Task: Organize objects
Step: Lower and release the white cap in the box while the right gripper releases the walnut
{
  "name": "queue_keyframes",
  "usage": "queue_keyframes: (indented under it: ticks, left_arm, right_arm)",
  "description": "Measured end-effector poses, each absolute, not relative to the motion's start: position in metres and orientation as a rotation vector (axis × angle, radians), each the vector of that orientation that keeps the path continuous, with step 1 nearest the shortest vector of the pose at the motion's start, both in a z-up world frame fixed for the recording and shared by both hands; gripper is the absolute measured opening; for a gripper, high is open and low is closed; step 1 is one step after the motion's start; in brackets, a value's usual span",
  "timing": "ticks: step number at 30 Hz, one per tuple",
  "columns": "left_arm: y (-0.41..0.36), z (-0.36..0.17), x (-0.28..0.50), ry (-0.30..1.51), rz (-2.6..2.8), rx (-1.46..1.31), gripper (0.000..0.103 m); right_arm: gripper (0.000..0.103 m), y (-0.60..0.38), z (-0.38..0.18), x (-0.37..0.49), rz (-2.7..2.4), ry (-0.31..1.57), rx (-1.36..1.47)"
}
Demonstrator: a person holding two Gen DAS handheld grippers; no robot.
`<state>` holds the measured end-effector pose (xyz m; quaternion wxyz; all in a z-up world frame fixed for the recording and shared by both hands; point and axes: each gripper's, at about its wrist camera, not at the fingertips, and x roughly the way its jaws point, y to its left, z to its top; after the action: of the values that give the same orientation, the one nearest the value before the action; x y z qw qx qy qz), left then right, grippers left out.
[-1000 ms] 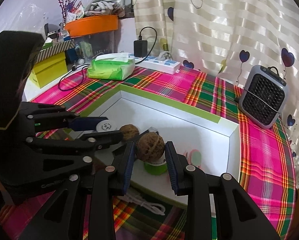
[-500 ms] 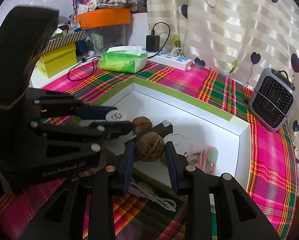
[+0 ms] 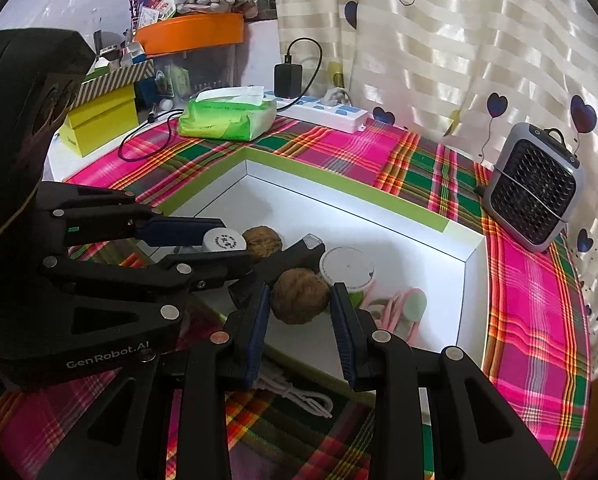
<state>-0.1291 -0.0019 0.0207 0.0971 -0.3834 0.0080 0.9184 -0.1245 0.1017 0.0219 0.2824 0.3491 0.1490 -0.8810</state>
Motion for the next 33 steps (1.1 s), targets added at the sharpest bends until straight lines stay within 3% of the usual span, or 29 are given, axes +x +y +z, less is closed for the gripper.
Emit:
queue_keyframes:
  ticks: [33]
  left_arm:
    - [-0.004,0.041,-0.080,-0.066,2.735,-1.071,0.031]
  right_arm:
    - [0.033,0.111,0.044,-0.074,-2.426,0.322,0.884]
